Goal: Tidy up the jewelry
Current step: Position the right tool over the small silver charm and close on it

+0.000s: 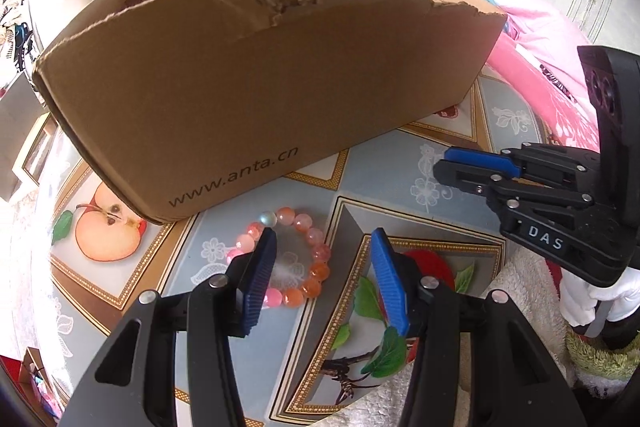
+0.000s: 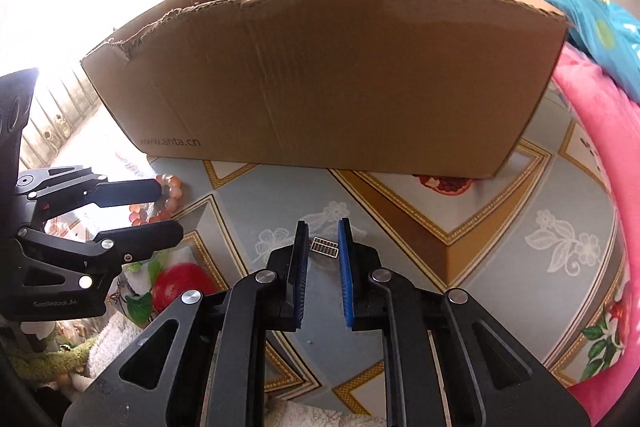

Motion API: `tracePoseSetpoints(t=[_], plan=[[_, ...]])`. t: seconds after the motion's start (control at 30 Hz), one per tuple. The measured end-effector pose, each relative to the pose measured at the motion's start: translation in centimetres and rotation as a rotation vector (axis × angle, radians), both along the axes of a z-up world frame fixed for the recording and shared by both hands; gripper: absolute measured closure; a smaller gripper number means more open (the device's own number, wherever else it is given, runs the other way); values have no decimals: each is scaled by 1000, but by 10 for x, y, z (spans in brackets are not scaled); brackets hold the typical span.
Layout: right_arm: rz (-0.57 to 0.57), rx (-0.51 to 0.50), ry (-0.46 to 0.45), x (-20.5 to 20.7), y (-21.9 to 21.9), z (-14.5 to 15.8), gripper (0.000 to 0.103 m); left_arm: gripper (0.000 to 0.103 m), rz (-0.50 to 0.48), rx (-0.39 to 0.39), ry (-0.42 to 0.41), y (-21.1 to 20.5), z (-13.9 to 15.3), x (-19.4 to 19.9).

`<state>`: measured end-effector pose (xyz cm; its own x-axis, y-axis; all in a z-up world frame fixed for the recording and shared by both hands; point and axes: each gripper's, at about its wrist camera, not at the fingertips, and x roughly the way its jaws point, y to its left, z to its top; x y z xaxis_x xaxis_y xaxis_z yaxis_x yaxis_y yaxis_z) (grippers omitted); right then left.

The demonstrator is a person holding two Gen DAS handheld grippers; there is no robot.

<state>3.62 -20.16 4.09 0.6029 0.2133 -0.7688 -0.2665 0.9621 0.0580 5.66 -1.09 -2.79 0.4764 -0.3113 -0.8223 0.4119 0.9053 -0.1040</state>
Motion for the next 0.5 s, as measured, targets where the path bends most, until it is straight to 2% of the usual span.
tracePoseSetpoints(t=[0.2,0.5], plan=[[-35,66,10,-10,-31,7,90,56,18,68,-3,-13,-1,4],[-41,129,17,-11,-47,0,90,55,35,88,-1,-17,-2,5]])
